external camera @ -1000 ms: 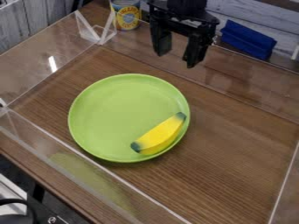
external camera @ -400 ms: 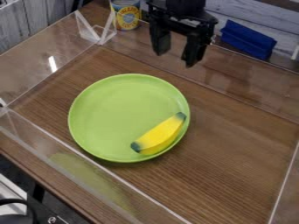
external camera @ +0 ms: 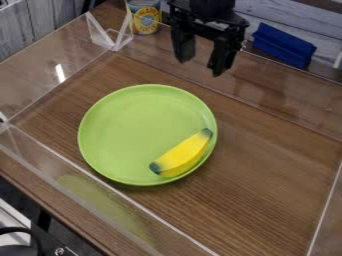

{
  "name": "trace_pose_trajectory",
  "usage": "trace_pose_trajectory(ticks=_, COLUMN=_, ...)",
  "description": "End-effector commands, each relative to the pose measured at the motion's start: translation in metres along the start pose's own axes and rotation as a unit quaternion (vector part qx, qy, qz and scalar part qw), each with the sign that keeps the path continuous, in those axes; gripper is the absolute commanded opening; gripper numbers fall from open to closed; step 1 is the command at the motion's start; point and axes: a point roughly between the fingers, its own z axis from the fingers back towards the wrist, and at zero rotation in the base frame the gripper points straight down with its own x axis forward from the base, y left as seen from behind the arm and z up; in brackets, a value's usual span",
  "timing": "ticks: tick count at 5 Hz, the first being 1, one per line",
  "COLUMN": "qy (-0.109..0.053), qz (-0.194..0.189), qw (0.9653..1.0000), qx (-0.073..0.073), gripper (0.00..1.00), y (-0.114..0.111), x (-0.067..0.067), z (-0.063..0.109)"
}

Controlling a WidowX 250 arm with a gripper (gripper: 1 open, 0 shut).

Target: Put the banana in the green plate

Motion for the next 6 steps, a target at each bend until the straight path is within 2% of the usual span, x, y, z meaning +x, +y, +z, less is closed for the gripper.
trace_pose_trajectory(ticks=1, qy=-0.029, qz=0.001, qw=0.9996, qx=0.005, gripper=1.0, y=0.0042, x=0.0038, z=0.0154)
trace_pose_trajectory(ticks=6, qy=-0.035, qz=-0.006, qw=0.9993, qx=0.007, gripper=1.0, y=0.0032, x=0.0094, z=0.0157)
